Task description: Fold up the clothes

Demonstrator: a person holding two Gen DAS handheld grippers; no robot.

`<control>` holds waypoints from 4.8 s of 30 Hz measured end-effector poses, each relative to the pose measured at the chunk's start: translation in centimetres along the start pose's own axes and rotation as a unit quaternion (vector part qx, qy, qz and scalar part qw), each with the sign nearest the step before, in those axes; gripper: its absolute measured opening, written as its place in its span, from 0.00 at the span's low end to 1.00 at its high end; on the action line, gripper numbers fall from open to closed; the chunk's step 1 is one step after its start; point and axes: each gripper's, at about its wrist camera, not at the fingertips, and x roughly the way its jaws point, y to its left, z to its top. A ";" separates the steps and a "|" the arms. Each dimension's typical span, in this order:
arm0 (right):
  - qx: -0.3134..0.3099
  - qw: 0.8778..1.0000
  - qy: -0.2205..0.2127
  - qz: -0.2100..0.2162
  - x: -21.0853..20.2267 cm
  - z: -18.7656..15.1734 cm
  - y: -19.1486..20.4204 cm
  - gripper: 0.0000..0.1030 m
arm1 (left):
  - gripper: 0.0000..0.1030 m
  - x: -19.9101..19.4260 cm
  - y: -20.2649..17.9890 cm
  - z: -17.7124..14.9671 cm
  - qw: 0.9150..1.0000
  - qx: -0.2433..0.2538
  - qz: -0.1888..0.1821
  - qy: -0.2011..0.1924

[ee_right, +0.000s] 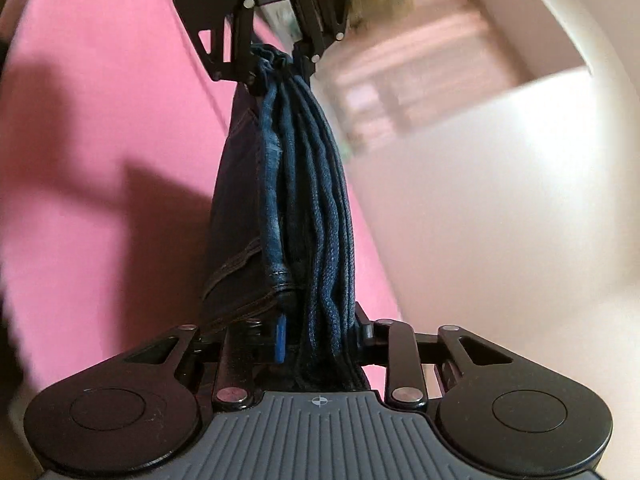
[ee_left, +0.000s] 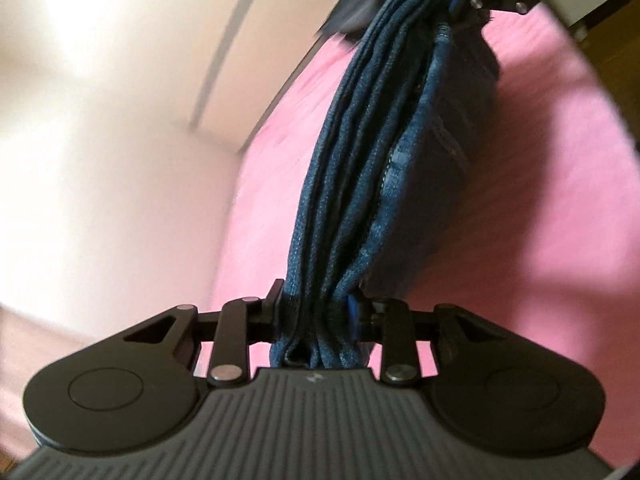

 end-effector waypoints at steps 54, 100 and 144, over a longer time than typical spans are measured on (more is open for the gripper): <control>0.689 0.685 0.073 0.227 12.4 -7.6 -2.3 0.36 | 0.54 8.8 0.9 -26.1 0.813 -0.548 -0.155 0.120; 0.226 0.944 0.011 0.239 -3.7 4.7 9.4 0.93 | 0.60 -14.3 -8.4 -13.9 0.956 -0.276 -0.062 0.074; -0.037 0.987 -0.008 0.157 0.3 5.3 17.6 0.60 | 0.25 -7.2 -10.1 -12.2 0.987 -0.121 -0.067 0.080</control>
